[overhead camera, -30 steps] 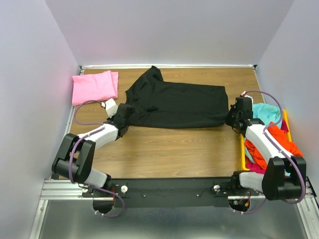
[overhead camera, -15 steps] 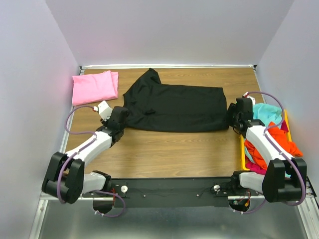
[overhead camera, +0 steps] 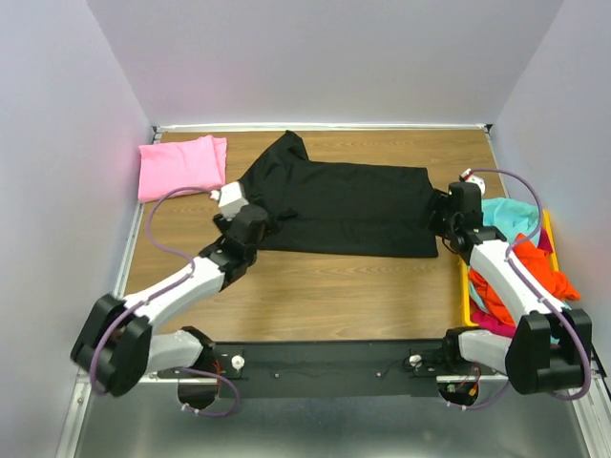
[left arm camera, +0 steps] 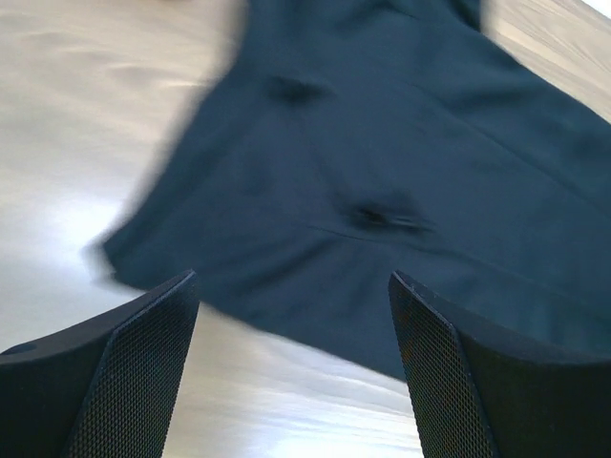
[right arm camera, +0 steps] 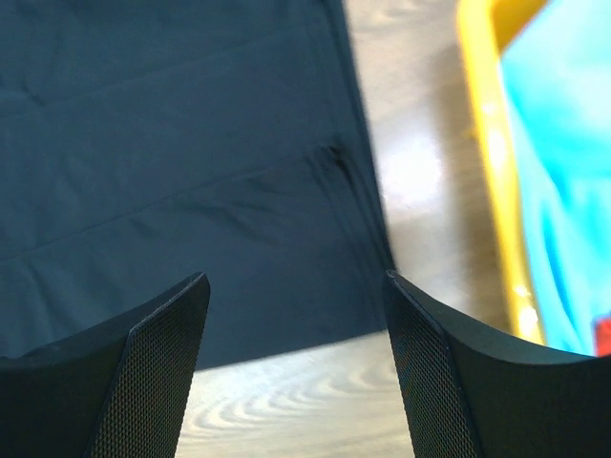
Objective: Fold and stack the t-shirts
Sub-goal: Fold the tshirt
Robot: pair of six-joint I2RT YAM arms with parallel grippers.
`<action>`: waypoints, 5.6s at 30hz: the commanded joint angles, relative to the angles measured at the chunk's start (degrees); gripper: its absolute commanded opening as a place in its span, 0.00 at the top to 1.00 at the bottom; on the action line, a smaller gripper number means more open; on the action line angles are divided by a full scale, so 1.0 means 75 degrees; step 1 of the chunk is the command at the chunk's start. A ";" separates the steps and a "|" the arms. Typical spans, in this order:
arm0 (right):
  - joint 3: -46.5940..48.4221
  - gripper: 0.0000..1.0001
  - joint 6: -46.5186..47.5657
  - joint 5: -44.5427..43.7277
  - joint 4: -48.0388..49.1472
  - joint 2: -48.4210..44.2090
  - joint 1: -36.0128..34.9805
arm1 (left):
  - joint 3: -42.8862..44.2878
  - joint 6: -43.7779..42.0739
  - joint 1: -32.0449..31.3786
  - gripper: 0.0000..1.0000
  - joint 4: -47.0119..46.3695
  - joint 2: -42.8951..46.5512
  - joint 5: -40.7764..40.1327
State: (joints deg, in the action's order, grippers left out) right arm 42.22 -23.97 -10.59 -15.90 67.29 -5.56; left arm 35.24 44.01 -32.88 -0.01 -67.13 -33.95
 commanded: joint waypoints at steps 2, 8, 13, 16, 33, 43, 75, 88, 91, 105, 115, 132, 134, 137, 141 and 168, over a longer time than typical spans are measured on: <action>0.0663 0.20 0.0137 0.0076 0.0280 0.0614 -0.0208 | 0.1193 -0.0887 -0.0303 0.12 -0.1440 -0.1780 0.0718; 0.0886 0.19 0.0231 -0.0147 0.0280 0.0825 -0.0231 | 0.2284 -0.1039 -0.0326 0.12 -0.1674 -0.3551 0.1304; 0.0934 0.18 0.0254 -0.0088 0.0292 0.0825 -0.0254 | 0.2566 -0.0946 -0.0326 0.12 -0.1605 -0.4021 0.1387; 0.0922 0.18 0.0254 -0.0111 0.0292 0.0825 -0.0254 | 0.2450 -0.0758 -0.0326 0.12 -0.1499 -0.3917 0.1223; 0.0781 0.17 0.0289 -0.0123 0.0292 0.0615 -0.0243 | 0.2602 -0.0313 -0.0315 0.12 -0.1475 -0.4666 0.1703; 0.0758 0.17 0.0289 -0.0100 0.0292 0.0673 -0.0243 | 0.2086 -0.0173 -0.0326 0.12 -0.1440 -0.4033 0.1690; 0.0676 0.16 0.0336 -0.0041 0.0292 0.0509 -0.0243 | 0.3175 -0.0571 -0.0291 0.12 -0.1346 -0.5099 0.1691; 0.0688 0.16 0.0348 -0.0135 0.0292 0.0743 -0.0243 | 0.4171 -0.1191 -0.0198 0.12 -0.1229 -0.6025 0.1528; 0.0699 0.16 0.0336 -0.0135 0.0292 0.0790 -0.0254 | 0.4452 -0.1414 -0.0198 0.12 -0.1206 -0.6189 0.1492; 0.0723 0.16 0.0325 -0.0182 0.0304 0.0989 -0.0243 | 0.5110 -0.2177 -0.0209 0.11 -0.1264 -0.6530 0.1563; 0.0688 0.16 0.0359 0.0322 0.0514 0.1048 -0.0254 | 0.4616 -0.1720 -0.0233 0.13 -0.0633 -0.5626 0.0332; 0.0594 0.16 0.0348 0.0393 0.0562 0.0907 -0.0266 | 0.5812 -0.1918 -0.0221 0.37 -0.0010 -0.6986 0.0215; 0.0570 0.16 0.0348 0.0381 0.0573 0.0884 -0.0254 | 0.5976 -0.1930 -0.0221 0.38 0.0257 -0.7138 0.0203; 0.0547 0.16 0.0348 0.0369 0.0562 0.0814 -0.0266 | 0.6094 -0.1930 -0.0209 0.46 0.0388 -0.7255 0.0157; 0.0535 0.16 0.0360 0.0369 0.0573 0.0755 -0.0266 | 0.6070 -0.1895 -0.0209 0.49 0.0423 -0.7267 0.0109; 0.0559 0.16 0.0359 0.0381 0.0620 0.0896 -0.0266 | 0.6316 -0.2001 -0.0233 0.96 0.0634 -0.7420 -0.0324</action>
State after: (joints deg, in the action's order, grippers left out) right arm 46.76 -22.17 -8.27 -12.67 74.04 -7.18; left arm 80.99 29.47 -34.52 3.38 -122.39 -33.56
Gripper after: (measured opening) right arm 0.839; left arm 0.076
